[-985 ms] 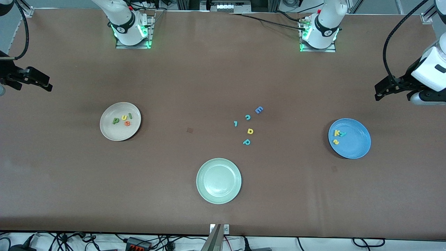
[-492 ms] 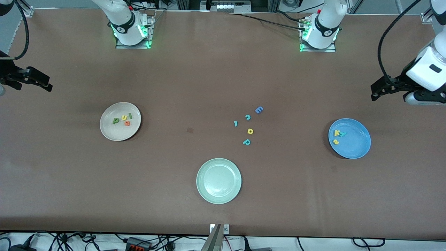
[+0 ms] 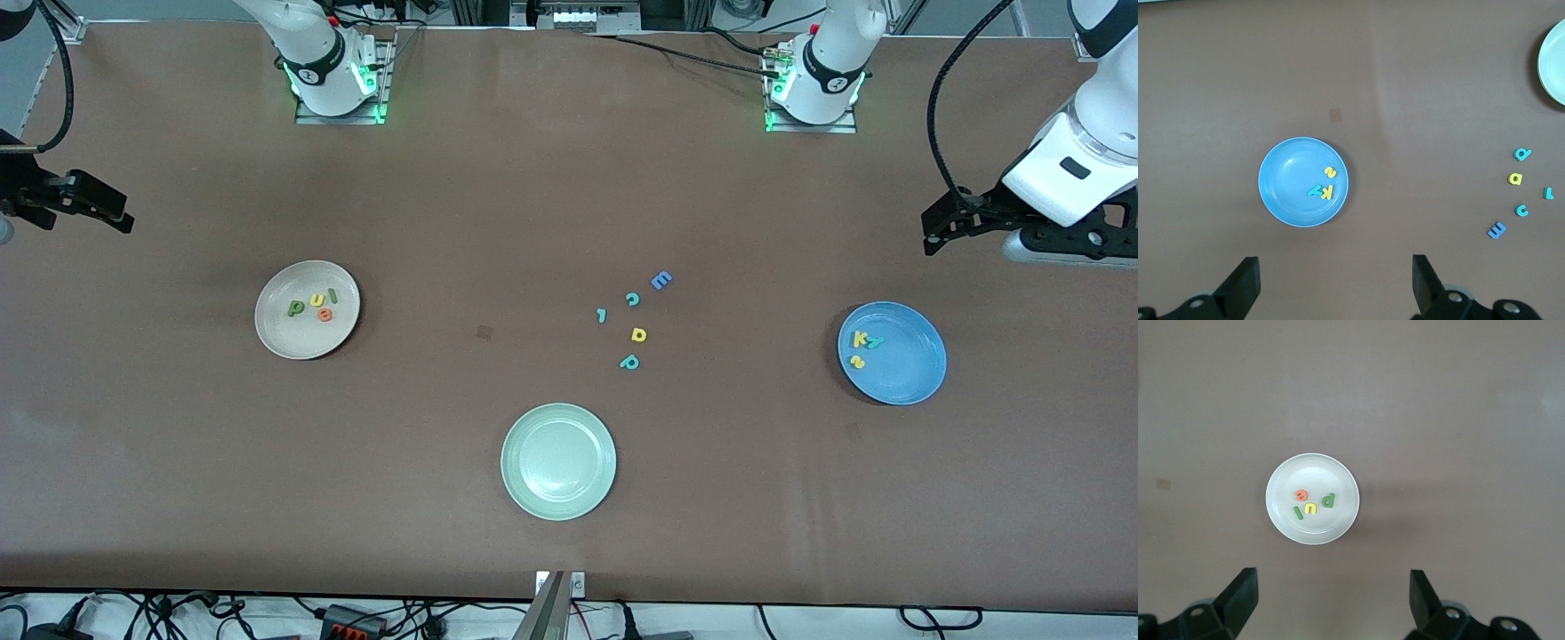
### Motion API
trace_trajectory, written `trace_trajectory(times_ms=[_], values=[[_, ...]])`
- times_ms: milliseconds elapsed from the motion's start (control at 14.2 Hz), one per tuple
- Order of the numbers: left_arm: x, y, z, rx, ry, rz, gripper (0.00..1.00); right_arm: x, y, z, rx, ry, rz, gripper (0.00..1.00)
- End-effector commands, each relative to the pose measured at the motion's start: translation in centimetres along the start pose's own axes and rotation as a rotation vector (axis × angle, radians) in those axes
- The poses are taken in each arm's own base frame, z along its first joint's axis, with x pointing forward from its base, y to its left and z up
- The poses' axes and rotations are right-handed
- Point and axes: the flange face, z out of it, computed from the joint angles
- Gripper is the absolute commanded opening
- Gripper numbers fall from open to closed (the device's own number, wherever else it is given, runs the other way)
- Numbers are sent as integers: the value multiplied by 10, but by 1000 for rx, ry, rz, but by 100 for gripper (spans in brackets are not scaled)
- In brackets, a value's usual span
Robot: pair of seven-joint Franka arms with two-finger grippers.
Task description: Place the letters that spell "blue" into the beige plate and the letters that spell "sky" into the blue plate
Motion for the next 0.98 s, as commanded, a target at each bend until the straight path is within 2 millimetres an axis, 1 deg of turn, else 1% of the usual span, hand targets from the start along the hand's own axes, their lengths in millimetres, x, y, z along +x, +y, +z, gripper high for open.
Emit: trace_trajectory(times_ms=[0,141,914], values=[[0,-2,-5,-13,11,-5,100,-4,3,-3,-5,-6,6,100],[1,-4,-4,-15,9,-9,100,-5,-1,-4,-7,-4,-2,100],[1,-6,-3,-14,8,-12,100,-7,-1,-2,-5,-26,2,100]])
